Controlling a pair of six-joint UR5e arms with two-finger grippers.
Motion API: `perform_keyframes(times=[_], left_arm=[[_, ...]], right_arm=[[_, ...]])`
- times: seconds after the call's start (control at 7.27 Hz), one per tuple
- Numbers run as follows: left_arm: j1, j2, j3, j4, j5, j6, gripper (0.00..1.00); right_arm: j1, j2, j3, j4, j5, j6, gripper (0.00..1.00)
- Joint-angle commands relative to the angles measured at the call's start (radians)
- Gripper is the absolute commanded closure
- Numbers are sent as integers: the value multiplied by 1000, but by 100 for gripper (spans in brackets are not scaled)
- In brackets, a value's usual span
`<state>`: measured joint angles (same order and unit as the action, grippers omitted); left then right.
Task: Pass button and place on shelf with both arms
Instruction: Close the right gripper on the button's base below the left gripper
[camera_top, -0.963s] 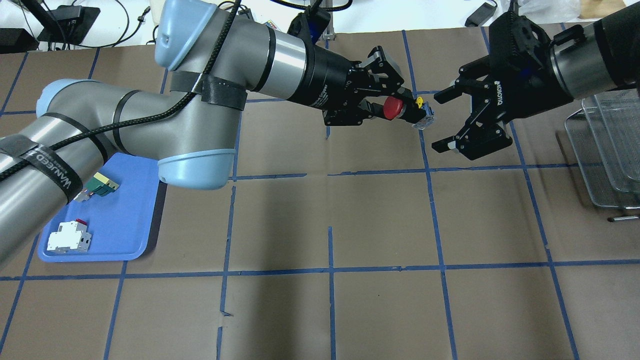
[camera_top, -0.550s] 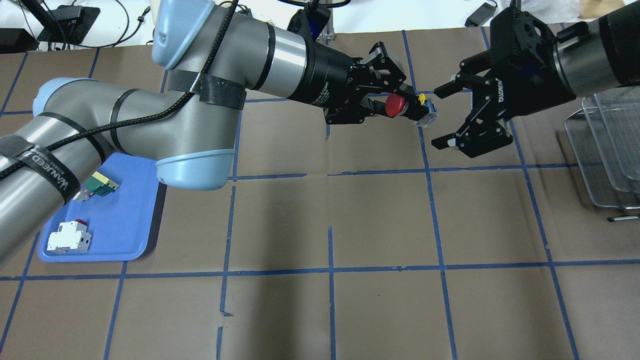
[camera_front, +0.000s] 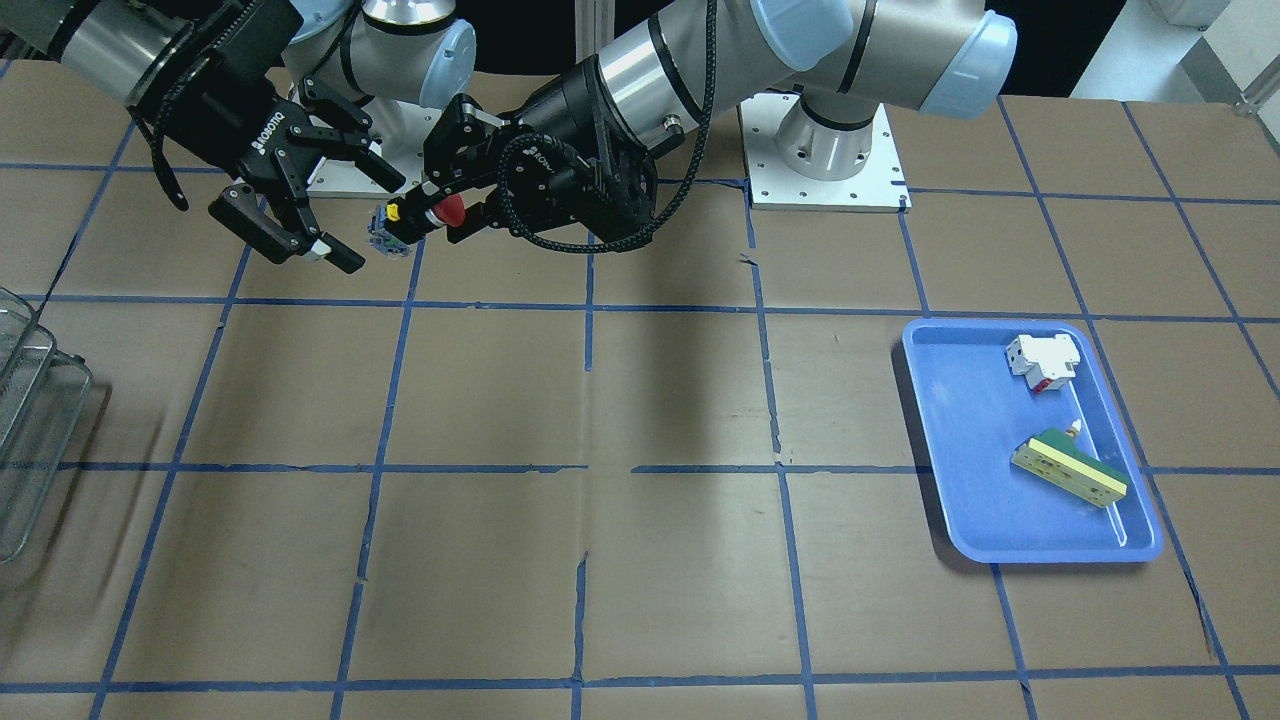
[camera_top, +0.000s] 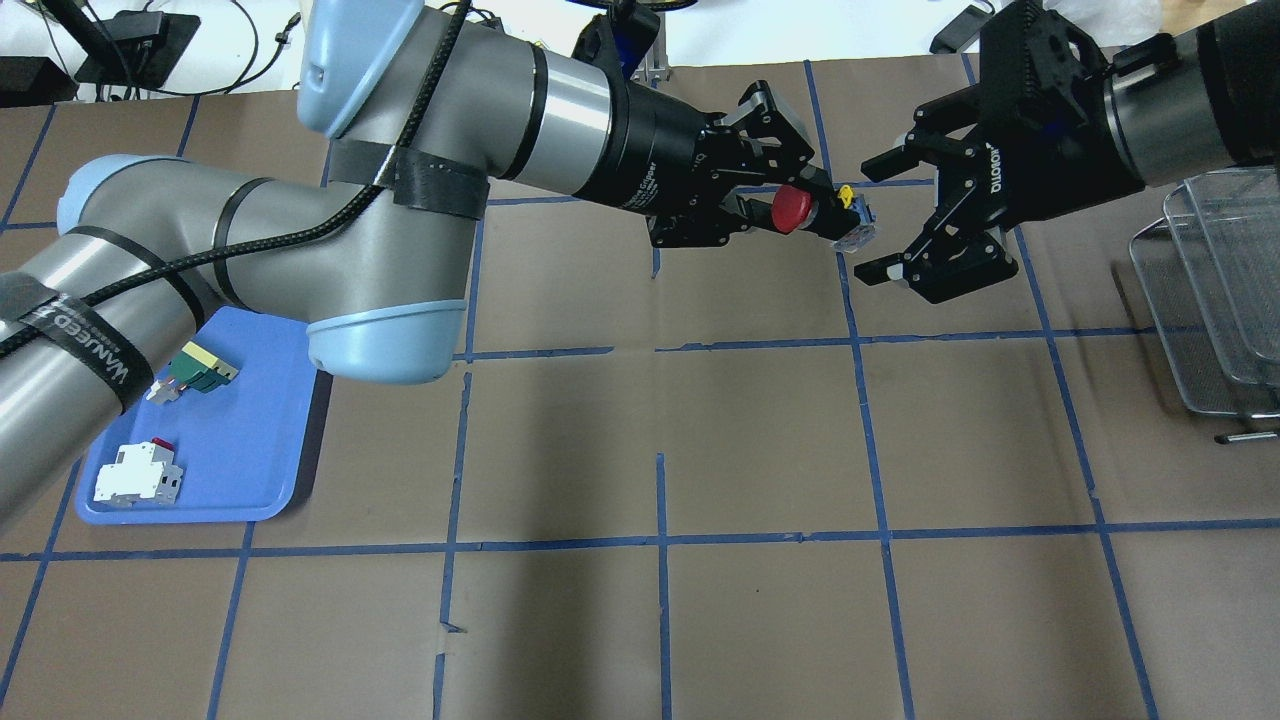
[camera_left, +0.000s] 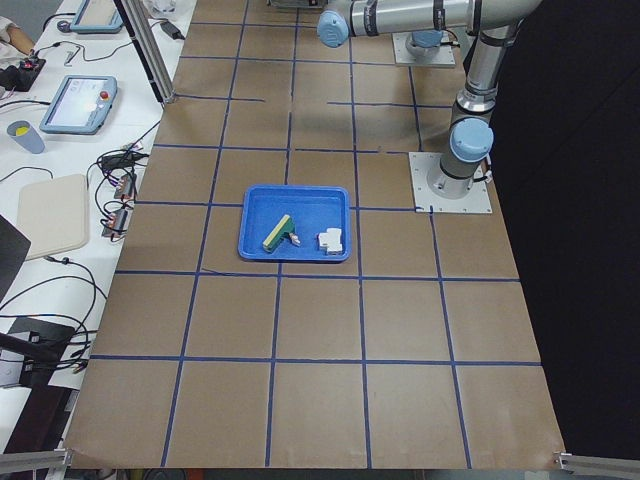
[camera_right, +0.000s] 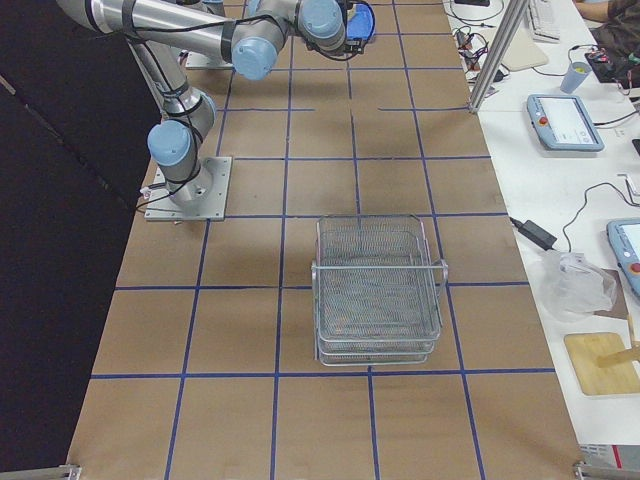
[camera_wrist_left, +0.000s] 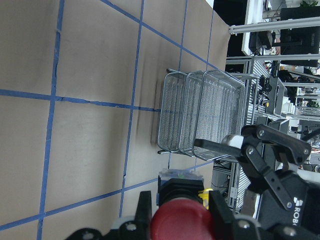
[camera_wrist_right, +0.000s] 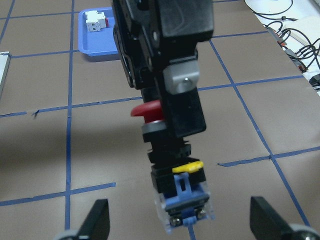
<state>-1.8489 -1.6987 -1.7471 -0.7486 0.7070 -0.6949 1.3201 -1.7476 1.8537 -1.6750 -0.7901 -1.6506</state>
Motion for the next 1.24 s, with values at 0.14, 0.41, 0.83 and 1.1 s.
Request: perform_keyframes(times=[0.14,0.41,0.83,1.1], left_arm=[[-7,-1,0,0,8,0,91],[-7,1,0,0,8,0,91],[-9,2,0,0,9,0,91],[-9,-2,0,0,11,1,91]], right_arm=[[2,5,1,-12,14,3,0],[2,17,2,-15,32,8,0],[25,25,2,-14,32,31,0],[27,30,1,-15,31,49,9]])
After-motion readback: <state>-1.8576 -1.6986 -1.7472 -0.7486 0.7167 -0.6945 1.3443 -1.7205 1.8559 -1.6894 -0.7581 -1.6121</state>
